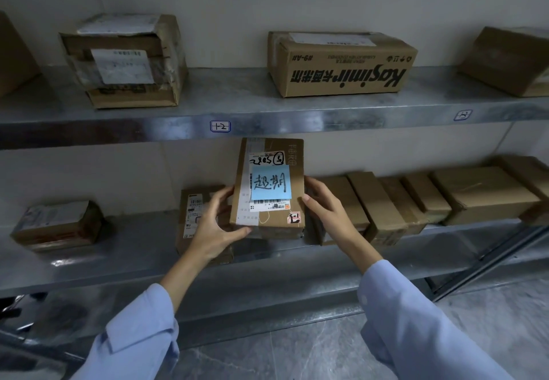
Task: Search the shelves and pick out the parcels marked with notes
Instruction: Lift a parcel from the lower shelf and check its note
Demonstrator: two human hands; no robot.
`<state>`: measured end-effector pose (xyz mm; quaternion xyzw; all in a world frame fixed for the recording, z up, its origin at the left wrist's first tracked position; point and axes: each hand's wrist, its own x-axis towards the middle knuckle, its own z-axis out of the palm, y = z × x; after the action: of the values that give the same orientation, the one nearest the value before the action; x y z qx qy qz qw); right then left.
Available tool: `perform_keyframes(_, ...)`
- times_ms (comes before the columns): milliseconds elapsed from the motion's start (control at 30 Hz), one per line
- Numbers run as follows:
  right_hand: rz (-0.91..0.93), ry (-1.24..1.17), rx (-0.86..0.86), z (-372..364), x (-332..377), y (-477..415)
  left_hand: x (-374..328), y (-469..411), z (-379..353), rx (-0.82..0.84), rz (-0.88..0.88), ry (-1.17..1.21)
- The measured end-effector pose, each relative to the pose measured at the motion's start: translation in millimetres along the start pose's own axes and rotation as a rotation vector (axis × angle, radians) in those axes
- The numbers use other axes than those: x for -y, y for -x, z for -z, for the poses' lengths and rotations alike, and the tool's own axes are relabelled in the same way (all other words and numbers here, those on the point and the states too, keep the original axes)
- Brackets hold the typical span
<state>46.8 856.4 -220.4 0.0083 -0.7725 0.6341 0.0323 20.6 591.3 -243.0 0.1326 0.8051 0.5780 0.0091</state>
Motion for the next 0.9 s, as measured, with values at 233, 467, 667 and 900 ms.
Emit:
perform_keyframes(233, -0.022, -0.051, 0.006, -12.1, -0.7, 18.8, -4.2, 6.1, -0.7, 0.003, -0.031, 0.006)
perform_keyframes(467, -0.023, -0.131, -0.04, -17.0, 5.6, 36.3, -17.2, 13.2, -1.2, 0.011, -0.078, 0.017)
perform_keyframes(667, -0.003, -0.096, -0.088, -4.2, 21.5, 50.9, -32.6, 7.5, -12.1, 0.045, -0.124, 0.022)
perform_keyframes(900, -0.028, -0.097, -0.224, 39.7, 24.3, 99.6, -60.4, 14.2, -66.9, 0.154, -0.193, 0.048)
